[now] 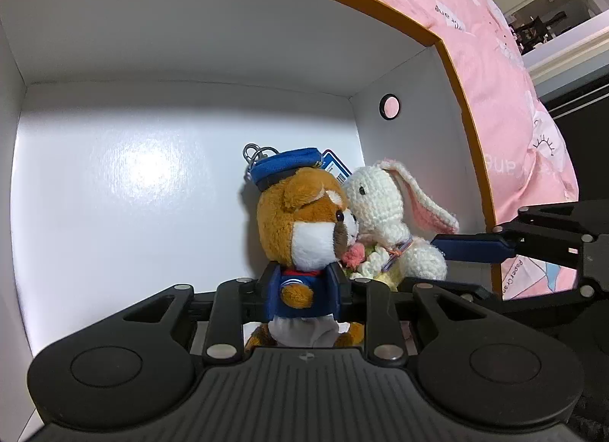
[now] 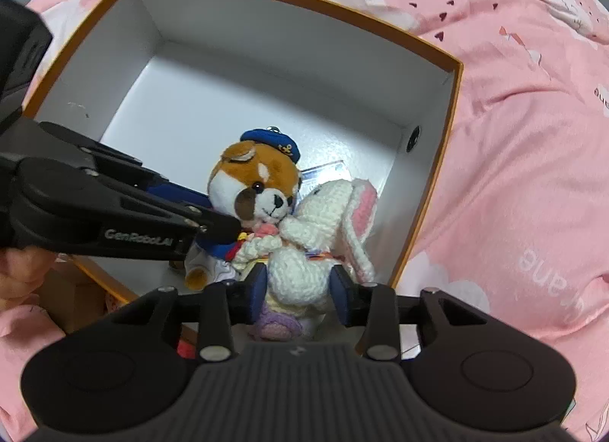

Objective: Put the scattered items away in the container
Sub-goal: 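Set the bear down and open left tool while right tool releases the bunny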

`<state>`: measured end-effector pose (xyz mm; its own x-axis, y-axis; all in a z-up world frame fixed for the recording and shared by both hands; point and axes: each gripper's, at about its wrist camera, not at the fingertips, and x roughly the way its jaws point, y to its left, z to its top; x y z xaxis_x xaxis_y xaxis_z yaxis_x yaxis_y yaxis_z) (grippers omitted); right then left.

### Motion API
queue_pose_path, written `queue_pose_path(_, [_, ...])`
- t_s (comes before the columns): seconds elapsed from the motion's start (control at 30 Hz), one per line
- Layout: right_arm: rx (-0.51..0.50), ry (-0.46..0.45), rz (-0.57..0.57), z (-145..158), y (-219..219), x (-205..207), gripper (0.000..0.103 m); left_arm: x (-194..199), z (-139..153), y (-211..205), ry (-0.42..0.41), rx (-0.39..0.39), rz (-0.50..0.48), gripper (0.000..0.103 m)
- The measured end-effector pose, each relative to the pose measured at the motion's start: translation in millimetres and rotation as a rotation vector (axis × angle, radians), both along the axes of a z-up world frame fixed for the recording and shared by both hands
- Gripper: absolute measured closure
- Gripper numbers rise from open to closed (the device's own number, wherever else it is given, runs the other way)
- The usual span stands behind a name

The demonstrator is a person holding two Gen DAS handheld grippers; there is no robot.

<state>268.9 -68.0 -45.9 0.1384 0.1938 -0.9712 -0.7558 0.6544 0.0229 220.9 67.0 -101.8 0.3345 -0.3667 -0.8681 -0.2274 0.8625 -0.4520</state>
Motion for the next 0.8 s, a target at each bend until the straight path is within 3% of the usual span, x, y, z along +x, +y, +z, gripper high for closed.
queue_pose_path(0.17, [0.052, -0.017, -0.01, 9, -5, -8, 0.052, -1, 0, 1, 0.009, -0.002, 0.016, 0.07])
queue_pose_path(0.23, [0.074, -0.03, -0.017, 14, -9, -12, 0.044, -1, 0, 0, 0.012, 0.013, 0.018, 0.065])
queue_pose_path(0.33, [0.102, -0.068, -0.02, 23, -18, -19, 0.04, -4, 3, -1, 0.002, 0.042, 0.016, 0.054])
queue_pose_path(0.63, [0.233, -0.167, -0.12, 45, -57, -35, 0.03, -24, 32, 1, -0.059, 0.104, 0.029, 0.05])
queue_pose_path(0.8, [0.338, -0.213, -0.216, 61, -78, -47, 0.03, -40, 56, 2, -0.115, 0.128, 0.025, 0.049])
